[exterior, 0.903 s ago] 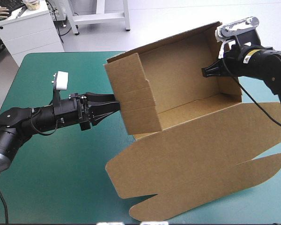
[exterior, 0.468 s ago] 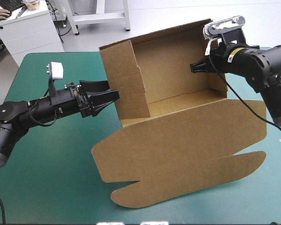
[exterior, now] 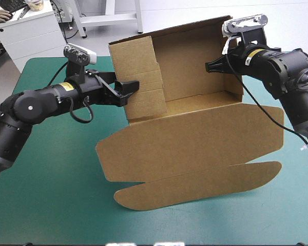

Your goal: Fold the box

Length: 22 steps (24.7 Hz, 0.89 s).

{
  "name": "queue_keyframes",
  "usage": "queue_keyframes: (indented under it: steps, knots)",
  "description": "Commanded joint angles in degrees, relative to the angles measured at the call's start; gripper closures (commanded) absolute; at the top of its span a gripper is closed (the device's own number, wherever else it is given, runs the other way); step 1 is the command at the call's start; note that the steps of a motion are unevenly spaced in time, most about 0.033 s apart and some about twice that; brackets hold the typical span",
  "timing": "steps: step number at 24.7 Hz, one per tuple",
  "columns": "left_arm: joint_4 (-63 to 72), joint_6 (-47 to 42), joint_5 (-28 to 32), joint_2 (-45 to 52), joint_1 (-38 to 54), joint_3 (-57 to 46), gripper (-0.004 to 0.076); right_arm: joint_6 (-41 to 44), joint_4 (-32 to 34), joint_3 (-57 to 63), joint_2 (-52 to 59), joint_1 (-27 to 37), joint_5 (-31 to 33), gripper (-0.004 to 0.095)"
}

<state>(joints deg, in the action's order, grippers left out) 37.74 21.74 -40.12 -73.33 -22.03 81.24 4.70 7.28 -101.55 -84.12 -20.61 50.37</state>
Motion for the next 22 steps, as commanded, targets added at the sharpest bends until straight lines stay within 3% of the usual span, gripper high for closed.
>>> queue_keyframes:
  steps: [1,5,8,16,18,19,20,21,22]
  knots:
    - [-16.2,-17.0,-1.5,-3.8,-3.9,8.2,0.0189,2.0,-1.5,-1.5,2.1,-0.4,-6.2,0.0908]
    - [-35.5,-32.3,-2.7,-7.4,-8.3,13.6,0.0189,4.1,-1.4,-1.5,2.1,-0.4,-7.3,0.0908]
    - [-42.8,-39.6,-1.7,-8.2,-11.0,14.9,0.0190,6.0,-1.4,-1.5,2.1,-0.4,-9.2,0.0908]
    - [-47.1,-45.4,1.0,-8.3,-14.1,14.9,0.0330,6.3,-1.4,-1.4,0.9,-0.4,-9.0,0.0909]
    - [-47.0,-45.4,0.5,-8.3,-14.1,14.9,0.0414,6.2,-1.4,-1.4,0.0,-0.4,-8.1,0.0909]
    - [-47.1,-45.4,0.0,-8.3,-14.0,14.9,0.0520,6.1,-1.4,-1.4,-0.3,-0.4,-7.6,0.0909]
    - [-47.1,-45.4,0.0,-8.3,-14.0,14.9,0.0569,6.1,-1.4,-1.4,-0.7,-0.4,-7.3,0.0909]
    - [-47.7,-45.4,-0.3,-8.3,-14.0,14.9,0.0689,6.1,-1.4,-1.4,-1.1,-0.4,-6.2,0.0909]
    - [-48.1,-45.1,-1.0,-8.4,-14.0,14.9,0.0729,6.1,-1.4,-1.4,-1.5,-0.4,-5.3,0.0909]
